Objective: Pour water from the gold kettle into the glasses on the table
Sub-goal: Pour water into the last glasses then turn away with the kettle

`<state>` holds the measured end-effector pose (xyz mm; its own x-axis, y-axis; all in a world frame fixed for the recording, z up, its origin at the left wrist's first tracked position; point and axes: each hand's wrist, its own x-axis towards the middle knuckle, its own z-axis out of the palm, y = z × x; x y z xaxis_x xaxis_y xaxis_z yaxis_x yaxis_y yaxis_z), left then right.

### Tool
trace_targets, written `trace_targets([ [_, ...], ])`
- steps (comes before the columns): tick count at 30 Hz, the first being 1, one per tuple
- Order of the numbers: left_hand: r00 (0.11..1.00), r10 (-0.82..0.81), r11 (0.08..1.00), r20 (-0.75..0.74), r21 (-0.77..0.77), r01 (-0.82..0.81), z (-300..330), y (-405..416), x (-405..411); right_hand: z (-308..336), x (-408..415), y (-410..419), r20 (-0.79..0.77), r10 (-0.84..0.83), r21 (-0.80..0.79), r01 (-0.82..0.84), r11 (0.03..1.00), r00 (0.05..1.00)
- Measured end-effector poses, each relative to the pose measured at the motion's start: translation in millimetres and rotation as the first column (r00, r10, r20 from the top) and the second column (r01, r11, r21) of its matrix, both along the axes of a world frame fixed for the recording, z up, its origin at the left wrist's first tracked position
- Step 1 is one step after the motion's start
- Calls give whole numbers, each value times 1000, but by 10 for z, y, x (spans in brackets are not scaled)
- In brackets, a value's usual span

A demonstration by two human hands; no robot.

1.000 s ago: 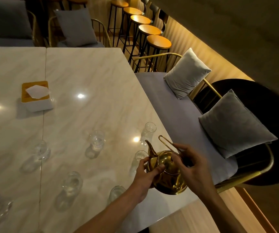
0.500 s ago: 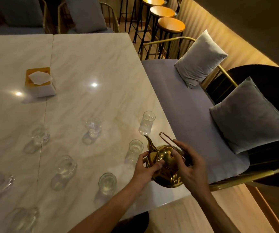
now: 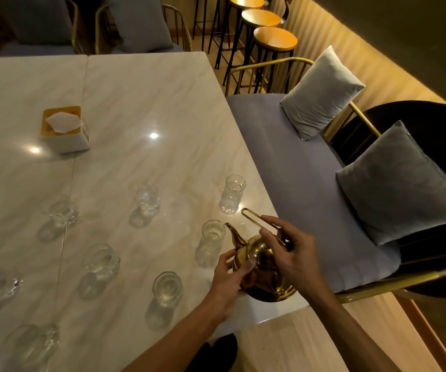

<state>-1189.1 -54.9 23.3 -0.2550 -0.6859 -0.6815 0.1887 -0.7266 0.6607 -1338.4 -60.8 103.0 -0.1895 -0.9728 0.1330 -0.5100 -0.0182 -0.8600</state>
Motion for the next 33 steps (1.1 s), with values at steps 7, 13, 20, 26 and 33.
trace_targets([
  [7,989,73,988,-125,144,-55,-35,-22,51,24,145,-191,-123,48,20,-46,999,991],
  [13,985,87,980,-149,188,-58,7,-90,73,80,230,-355,-188,76,86,-61,994,979],
  [20,975,82,972,-206,231,-34,20,-107,102,145,331,-507,-244,130,126,-101,987,961],
  [26,966,54,971,-252,240,9,61,-131,142,152,402,-627,-297,162,165,-117,979,941],
  [33,961,54,960,-270,279,25,157,-138,163,167,482,-721,-354,184,196,-120,973,917],
])
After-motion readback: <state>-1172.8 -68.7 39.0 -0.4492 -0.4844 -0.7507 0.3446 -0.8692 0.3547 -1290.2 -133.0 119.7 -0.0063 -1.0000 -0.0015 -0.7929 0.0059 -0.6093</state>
